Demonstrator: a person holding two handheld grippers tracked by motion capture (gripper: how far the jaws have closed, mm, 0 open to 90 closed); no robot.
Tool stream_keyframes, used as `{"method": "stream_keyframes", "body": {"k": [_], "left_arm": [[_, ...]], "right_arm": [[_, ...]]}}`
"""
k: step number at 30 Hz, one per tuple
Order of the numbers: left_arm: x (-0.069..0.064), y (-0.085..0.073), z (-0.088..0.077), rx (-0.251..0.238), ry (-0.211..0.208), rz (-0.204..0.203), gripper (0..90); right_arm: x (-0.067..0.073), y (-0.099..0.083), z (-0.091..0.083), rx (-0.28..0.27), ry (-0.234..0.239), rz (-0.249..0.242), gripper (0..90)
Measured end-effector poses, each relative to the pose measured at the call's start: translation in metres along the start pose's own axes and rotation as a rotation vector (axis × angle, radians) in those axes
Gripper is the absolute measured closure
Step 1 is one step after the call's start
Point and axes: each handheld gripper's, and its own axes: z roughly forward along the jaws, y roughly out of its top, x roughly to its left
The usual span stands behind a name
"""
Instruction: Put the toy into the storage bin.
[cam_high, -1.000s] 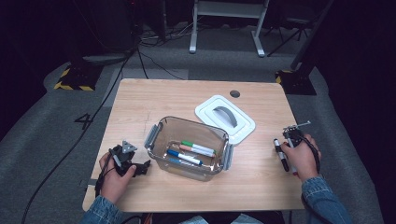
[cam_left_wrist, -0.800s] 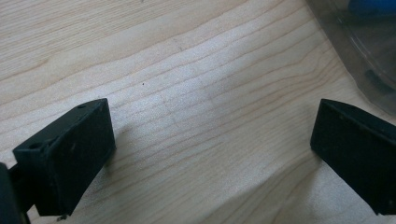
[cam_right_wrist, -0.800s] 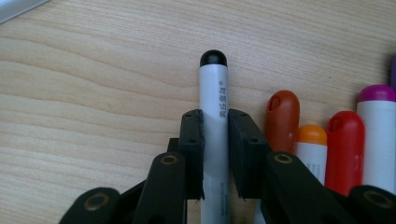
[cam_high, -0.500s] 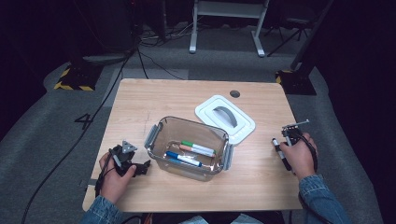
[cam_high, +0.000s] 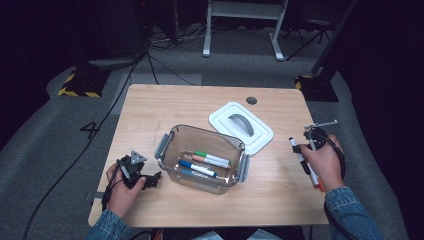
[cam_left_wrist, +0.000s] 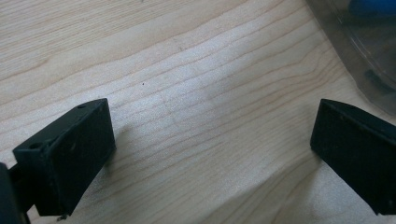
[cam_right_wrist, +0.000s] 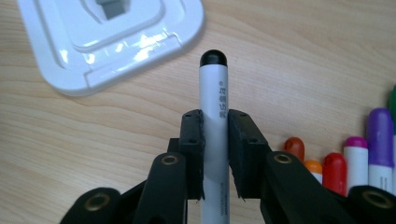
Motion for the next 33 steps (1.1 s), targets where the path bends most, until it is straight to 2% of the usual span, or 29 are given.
{"method": "stream_keyframes", "body": {"k": [1, 7, 10, 13, 14, 19, 20, 21, 23, 24, 26, 28, 29, 31, 32, 33], "left_arm": [[0.0, 0.0, 0.0, 0.0, 0.0, 0.0, 0.2], [0.0, 0.0, 0.0, -0.003, 0.0, -0.001, 0.2], [0.0, 0.0, 0.0, -0.003, 0.0, -0.001, 0.2], [0.0, 0.0, 0.0, -0.003, 0.0, -0.001, 0.2], [0.0, 0.0, 0.0, -0.003, 0.0, -0.001, 0.2], [0.0, 0.0, 0.0, -0.001, 0.0, -0.001, 0.2], [0.0, 0.0, 0.0, -0.001, -0.001, -0.001, 0.1], [0.0, 0.0, 0.0, -0.001, -0.001, -0.001, 0.1], [0.0, 0.0, 0.001, -0.003, 0.001, 0.0, 0.1], [0.0, 0.001, 0.001, -0.003, 0.0, 0.0, 0.1], [0.0, 0.001, 0.001, -0.004, 0.003, 0.001, 0.1], [0.001, 0.001, 0.001, -0.004, 0.003, 0.001, 0.1], [0.001, 0.001, 0.001, -0.003, 0.003, 0.002, 0.1], [0.001, 0.001, 0.001, -0.003, 0.003, 0.002, 0.1], [0.001, 0.001, 0.001, -0.004, 0.003, 0.002, 0.1], [0.001, 0.001, 0.001, -0.004, 0.003, 0.002, 0.1]], "right_arm": [[0.005, 0.004, -0.007, -0.021, 0.011, -0.015, 77.1], [0.019, 0.015, -0.021, -0.055, 0.035, -0.051, 77.1], [0.029, 0.023, -0.032, -0.081, 0.066, -0.071, 77.1], [0.035, 0.027, -0.037, -0.093, 0.076, -0.087, 77.1], [0.041, 0.031, -0.043, -0.102, 0.089, -0.095, 77.1], [0.055, 0.039, -0.053, -0.12, 0.123, -0.12, 77.0], [0.063, 0.044, -0.057, -0.132, 0.138, -0.142, 77.1], [0.063, 0.044, -0.057, -0.132, 0.138, -0.142, 77.1], [0.077, 0.05, -0.064, -0.14, 0.167, -0.175, 77.1], [0.077, 0.05, -0.064, -0.14, 0.167, -0.175, 77.1], [0.088, 0.054, -0.068, -0.146, 0.185, -0.198, 77.0], [0.104, 0.059, -0.072, -0.156, 0.216, -0.241, 77.1], [0.104, 0.059, -0.072, -0.156, 0.216, -0.241, 77.1], [0.114, 0.061, -0.074, -0.159, 0.229, -0.265, 77.0], [0.124, 0.064, -0.075, -0.162, 0.237, -0.29, 77.0], [0.124, 0.064, -0.075, -0.162, 0.237, -0.29, 77.0]]}}
